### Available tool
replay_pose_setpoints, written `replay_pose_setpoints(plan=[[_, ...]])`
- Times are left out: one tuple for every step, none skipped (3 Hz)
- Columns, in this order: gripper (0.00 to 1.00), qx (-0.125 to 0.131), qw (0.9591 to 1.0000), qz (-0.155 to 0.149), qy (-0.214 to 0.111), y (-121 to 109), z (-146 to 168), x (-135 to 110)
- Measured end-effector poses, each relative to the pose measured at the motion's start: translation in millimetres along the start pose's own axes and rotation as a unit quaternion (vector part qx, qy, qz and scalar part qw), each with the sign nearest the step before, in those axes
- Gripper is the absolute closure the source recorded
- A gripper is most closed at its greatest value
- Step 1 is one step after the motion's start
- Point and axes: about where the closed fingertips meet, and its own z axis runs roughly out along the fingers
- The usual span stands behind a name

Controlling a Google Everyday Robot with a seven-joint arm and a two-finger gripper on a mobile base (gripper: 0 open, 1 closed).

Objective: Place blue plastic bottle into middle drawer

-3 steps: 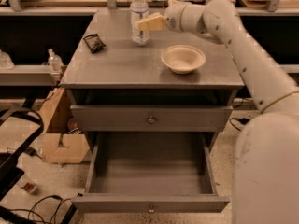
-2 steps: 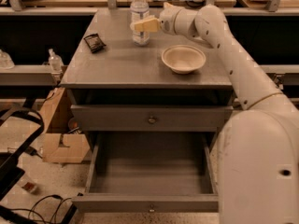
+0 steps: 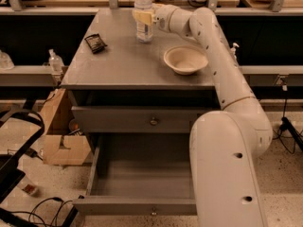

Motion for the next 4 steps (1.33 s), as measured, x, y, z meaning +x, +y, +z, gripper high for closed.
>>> replay_pose_setpoints(plan=[[0.73, -0.004, 1.0000, 0.001, 0.005, -2.3, 2.3, -4.7], [0.95, -0.004, 1.0000, 0.000, 0.004, -1.4, 3.9, -5.6], [1.00, -0.006, 1.0000, 0.000, 0.004, 0.0, 4.7, -5.7], [1.00, -0.007, 0.9998, -0.016, 0.010, 6.2, -6.6, -24.0]])
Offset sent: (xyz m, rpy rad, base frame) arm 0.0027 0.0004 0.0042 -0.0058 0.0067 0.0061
